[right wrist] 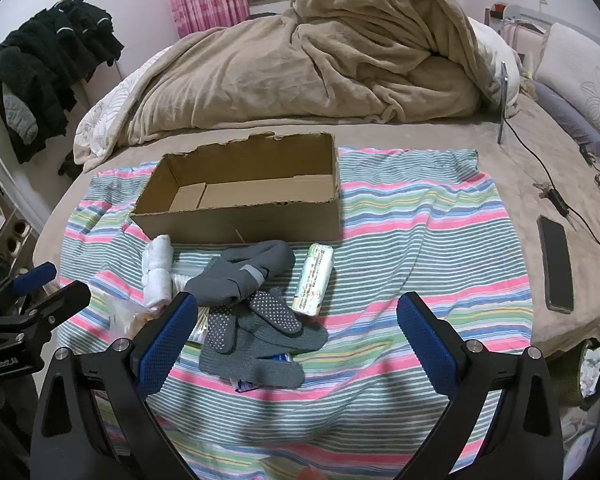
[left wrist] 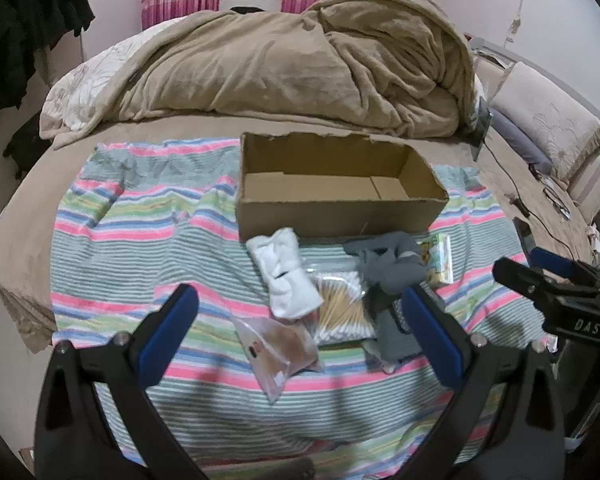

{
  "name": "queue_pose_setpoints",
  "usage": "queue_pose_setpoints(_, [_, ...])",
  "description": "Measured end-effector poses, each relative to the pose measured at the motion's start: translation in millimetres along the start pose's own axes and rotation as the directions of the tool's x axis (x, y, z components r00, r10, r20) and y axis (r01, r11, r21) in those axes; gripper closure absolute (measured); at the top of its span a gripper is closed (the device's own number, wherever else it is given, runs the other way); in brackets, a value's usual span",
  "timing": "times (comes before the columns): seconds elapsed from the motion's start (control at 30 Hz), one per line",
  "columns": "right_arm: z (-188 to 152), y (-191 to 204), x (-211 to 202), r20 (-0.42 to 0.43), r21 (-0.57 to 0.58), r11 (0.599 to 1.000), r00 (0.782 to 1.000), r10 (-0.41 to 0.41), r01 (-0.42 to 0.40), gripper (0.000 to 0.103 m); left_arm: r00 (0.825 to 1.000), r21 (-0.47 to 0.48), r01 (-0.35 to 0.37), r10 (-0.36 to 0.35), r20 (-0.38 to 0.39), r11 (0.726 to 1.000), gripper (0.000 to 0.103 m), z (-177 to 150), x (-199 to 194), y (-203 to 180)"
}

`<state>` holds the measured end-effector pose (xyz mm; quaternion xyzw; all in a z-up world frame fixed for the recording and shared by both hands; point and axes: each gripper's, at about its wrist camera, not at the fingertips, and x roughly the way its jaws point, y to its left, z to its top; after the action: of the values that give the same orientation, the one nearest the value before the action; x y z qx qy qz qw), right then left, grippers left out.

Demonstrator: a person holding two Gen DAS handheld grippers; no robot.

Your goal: Organize objects

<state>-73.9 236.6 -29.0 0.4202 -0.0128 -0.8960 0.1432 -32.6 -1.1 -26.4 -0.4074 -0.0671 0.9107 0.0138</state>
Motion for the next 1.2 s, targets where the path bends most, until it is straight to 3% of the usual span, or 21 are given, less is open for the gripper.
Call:
queue_pose_setpoints(0.8, [-1.6, -10.3, 1.2, -0.004, 0.010, 1.000, 1.000, 0.000, 0.000, 0.001, 1.000, 0.011, -0.001, 0.001, -0.005, 1.000, 0.001, 1.9, 4.8, -4.8])
queue_pose_setpoints(1.2, [2.7, -15.3, 25.7, -0.039, 0.017, 1.000, 0.999, -0.004, 0.005, 0.001, 0.999, 0.006, 0.013, -0.013, -0.041, 1.000, 0.001, 8.7, 29.9, -0.3])
